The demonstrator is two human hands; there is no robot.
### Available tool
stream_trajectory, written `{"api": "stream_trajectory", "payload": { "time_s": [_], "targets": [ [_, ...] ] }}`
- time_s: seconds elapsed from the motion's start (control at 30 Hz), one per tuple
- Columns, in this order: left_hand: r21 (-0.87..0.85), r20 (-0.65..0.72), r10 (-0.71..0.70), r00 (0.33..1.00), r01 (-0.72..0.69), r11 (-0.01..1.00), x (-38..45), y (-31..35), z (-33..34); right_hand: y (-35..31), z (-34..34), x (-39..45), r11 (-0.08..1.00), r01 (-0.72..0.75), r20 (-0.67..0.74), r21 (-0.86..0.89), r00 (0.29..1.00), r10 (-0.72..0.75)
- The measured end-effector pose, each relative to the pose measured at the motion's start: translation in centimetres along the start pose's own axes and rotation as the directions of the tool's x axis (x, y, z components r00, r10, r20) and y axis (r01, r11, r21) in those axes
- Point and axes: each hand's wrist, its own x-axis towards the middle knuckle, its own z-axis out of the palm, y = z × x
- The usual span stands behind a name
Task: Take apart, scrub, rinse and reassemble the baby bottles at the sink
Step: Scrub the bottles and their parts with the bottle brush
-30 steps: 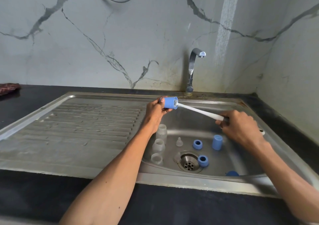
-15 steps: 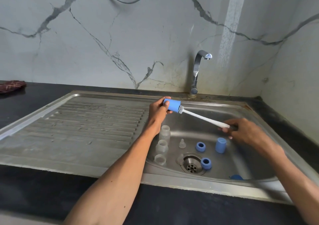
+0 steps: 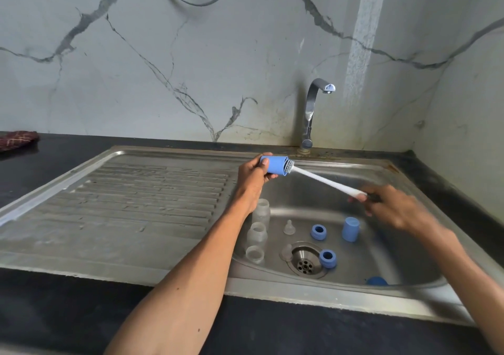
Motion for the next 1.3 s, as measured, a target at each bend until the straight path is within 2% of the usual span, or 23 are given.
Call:
{"api": "stream_trajectory", "payload": {
  "time_s": [0.1, 0.17, 0.23, 0.3, 0.37, 0.5, 0.67, 0.77, 0.87, 0.97, 1.1, 1.3],
  "targets": [
    [-0.065, -0.041, -0.021, 0.999, 0.018, 0.998, 0.2, 0.1, 0.1, -0.1, 0.7, 0.8, 0.98, 0.003, 0.13, 0.201, 0.991, -0.03],
    [-0.095, -0.072, -0.035, 0.997, 0.028, 0.995, 0.4, 0.2, 0.0, -0.5, 0.5, 0.4, 0.981, 0.027, 0.122, 0.194, 0.991, -0.051],
    [-0.138, -0.109, -0.066, 0.992, 0.051, 0.989, 0.5, 0.3, -0.2, -0.3, 0.0, 0.0, 0.991, 0.014, -0.025, 0.131, 1.0, -0.01],
    [-0.164, -0.122, -0.083, 0.989, 0.062, 0.985, 0.5, 0.4, -0.4, -0.3, -0.9, -0.8, 0.995, -0.02, -0.204, 0.095, 0.978, 0.039],
    [-0.173, -0.139, -0.083, 0.987, 0.058, 0.983, 0.5, 0.5, -0.5, -0.3, -1.5, -1.2, 0.995, -0.026, -0.269, 0.1, 0.962, 0.053],
    [-0.219, -0.141, -0.077, 0.987, 0.045, 0.975, 0.1, 0.5, -0.6, -0.2, -1.2, -0.9, 0.989, -0.036, -0.216, 0.147, 0.974, 0.068],
    [-0.246, 0.003, -0.116, 0.993, 0.114, 0.963, -0.9, 1.1, 0.3, -0.6, 0.3, 0.2, 0.986, 0.026, -0.161, 0.165, 0.987, 0.001],
    [-0.144, 0.041, -0.093, 0.995, 0.098, 0.985, -1.2, 1.0, 0.6, -0.5, 0.5, 0.4, 0.987, 0.042, -0.178, 0.155, 0.984, -0.014],
    [0.083, 0.072, -0.013, 0.997, 0.007, 0.997, -1.1, 0.3, 0.3, -0.7, 0.9, 0.4, 0.986, 0.066, -0.19, 0.155, 0.981, -0.036],
    [0.287, 0.054, 0.041, 0.998, -0.055, 0.956, -1.1, 0.2, 0.3, -1.1, 1.0, 0.3, 0.986, 0.074, -0.199, 0.153, 0.979, -0.043],
    [0.311, -0.066, 0.102, 0.993, -0.076, 0.947, -1.0, 0.1, 0.7, -1.4, 0.8, 0.1, 0.979, 0.088, -0.184, 0.184, 0.982, -0.053],
    [0.331, -0.153, 0.126, 0.98, -0.069, 0.941, -1.1, 0.6, 0.4, -1.7, 0.5, -0.3, 0.978, 0.128, -0.165, 0.168, 0.981, -0.1]
  ]
}}
